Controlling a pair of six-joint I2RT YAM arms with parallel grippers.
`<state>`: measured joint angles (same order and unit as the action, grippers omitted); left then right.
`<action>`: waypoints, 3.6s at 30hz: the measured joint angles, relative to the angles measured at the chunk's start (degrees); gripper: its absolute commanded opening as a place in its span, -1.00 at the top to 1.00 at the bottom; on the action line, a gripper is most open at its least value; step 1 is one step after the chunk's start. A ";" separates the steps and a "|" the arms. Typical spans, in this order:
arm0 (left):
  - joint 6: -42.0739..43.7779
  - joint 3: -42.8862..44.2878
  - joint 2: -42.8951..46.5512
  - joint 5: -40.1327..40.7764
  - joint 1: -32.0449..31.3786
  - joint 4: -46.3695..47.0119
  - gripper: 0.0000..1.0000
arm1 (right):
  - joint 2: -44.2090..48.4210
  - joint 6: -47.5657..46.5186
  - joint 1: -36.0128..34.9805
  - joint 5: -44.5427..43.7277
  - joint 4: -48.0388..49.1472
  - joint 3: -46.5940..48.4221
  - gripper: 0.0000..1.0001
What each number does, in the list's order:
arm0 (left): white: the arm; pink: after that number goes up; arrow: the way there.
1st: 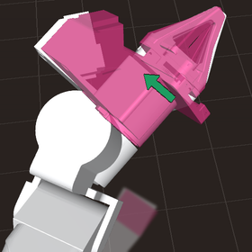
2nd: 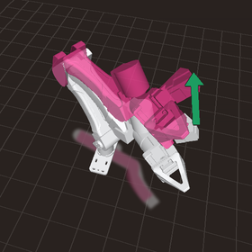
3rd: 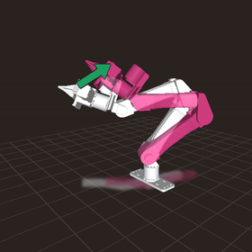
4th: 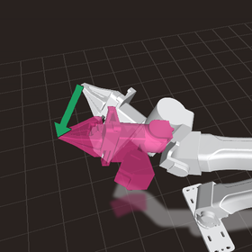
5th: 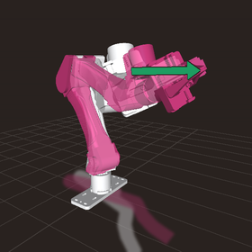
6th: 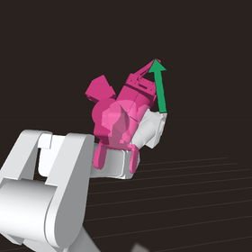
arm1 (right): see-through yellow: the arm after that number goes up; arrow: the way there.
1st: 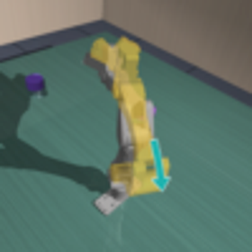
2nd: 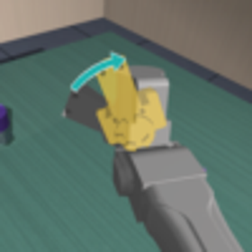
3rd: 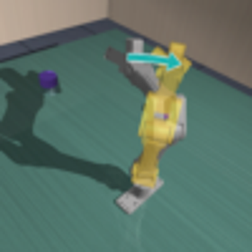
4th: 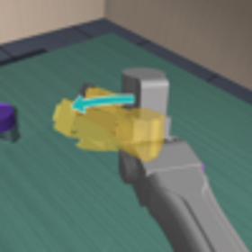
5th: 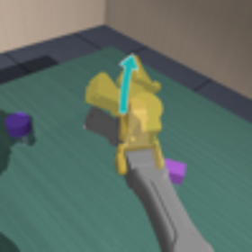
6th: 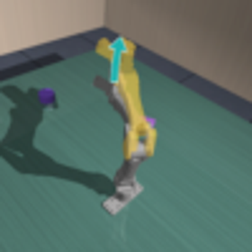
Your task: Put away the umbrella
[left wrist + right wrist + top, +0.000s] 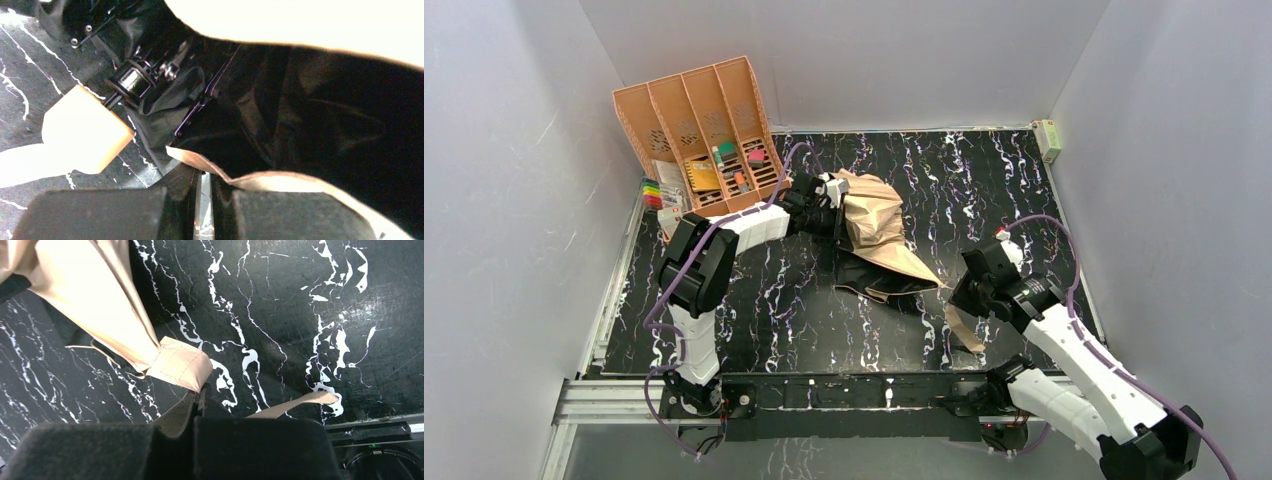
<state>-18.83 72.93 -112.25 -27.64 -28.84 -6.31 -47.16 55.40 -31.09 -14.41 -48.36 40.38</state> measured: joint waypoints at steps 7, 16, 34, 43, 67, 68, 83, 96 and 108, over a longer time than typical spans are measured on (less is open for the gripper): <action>0.28 -0.31 0.00 -1.97 0.02 0.33 0.91 | -1.05 -1.11 0.00 0.59 -2.03 2.60 1.00; 1.73 -5.70 1.60 -4.07 0.83 1.09 0.32 | -4.61 -3.63 0.02 5.33 -3.23 -0.85 0.51; 0.98 -12.74 18.78 -1.05 1.42 -0.74 -0.21 | -4.20 -18.53 0.28 8.33 2.84 8.15 -0.15; -2.45 -22.95 26.21 8.57 -8.24 -1.73 -0.21 | -20.63 -26.58 0.28 11.50 11.23 16.39 -0.20; -1.27 -14.99 11.93 22.77 -18.99 1.44 0.16 | -23.32 -27.02 0.37 16.50 20.17 10.34 -0.19; -1.14 -14.84 11.76 23.23 -18.99 1.42 0.20 | -23.32 -27.02 0.39 16.48 20.17 10.34 -0.19; 1.03 -11.34 11.19 34.42 -18.51 -2.10 -0.03 | -20.76 -27.32 4.09 16.48 15.47 6.43 -0.62; -1.46 -19.17 28.09 30.40 -16.83 -2.01 -0.25 | -15.89 -25.77 4.13 31.10 15.39 -7.30 -0.64; -6.40 -25.94 33.20 21.53 -16.83 -0.11 -0.25 | -13.70 -22.99 3.52 34.82 19.10 -12.11 0.86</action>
<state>-25.23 46.98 -79.05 -6.11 -45.67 -6.42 -60.86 32.40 -27.57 20.40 -29.26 28.27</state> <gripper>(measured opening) 0.628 0.240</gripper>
